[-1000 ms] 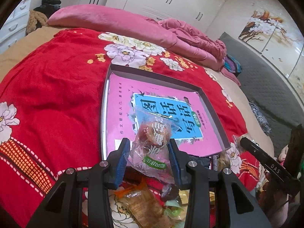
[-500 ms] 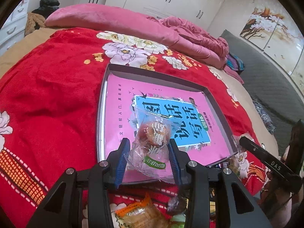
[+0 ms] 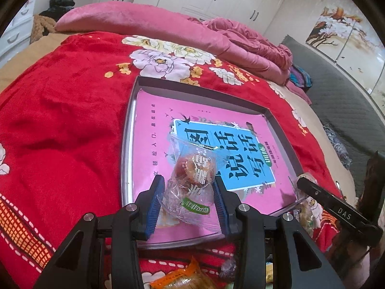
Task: Organize snacks
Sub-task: 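Lower both pastry bags onto the pink workbook and open both tools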
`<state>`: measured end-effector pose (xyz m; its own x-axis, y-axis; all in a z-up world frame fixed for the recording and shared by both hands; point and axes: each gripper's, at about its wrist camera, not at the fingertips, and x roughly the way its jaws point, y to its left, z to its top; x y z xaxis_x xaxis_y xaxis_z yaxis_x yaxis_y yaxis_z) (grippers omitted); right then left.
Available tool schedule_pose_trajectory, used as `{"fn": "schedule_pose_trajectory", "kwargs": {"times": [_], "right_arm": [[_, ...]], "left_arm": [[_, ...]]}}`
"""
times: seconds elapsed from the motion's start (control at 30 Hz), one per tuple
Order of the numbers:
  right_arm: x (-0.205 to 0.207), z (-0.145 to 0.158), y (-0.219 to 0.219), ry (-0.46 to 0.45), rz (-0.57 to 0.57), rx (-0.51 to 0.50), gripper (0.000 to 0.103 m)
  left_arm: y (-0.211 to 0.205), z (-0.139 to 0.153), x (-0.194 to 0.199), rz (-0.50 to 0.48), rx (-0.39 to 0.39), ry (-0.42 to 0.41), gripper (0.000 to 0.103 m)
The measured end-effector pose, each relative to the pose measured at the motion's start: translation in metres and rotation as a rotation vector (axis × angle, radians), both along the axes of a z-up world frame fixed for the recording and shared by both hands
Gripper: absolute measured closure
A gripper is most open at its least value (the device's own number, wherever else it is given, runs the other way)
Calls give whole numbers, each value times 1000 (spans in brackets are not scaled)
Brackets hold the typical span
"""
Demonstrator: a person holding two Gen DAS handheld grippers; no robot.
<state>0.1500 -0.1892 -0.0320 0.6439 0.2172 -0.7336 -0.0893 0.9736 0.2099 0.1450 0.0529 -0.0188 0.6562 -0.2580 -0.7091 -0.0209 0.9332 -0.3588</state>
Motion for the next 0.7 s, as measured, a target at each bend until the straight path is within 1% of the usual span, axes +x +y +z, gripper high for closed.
{"fn": "schedule_pose_trajectory", "kwargs": {"times": [0.27,0.7], "right_arm": [[7,-7,1,18,-10,-14,59],[8,-13,1,38,-1,-46,58]], "left_arm": [[-2,-6,4,-8,17,14,61],[-4,-7,5,-17,22,25,61]]}}
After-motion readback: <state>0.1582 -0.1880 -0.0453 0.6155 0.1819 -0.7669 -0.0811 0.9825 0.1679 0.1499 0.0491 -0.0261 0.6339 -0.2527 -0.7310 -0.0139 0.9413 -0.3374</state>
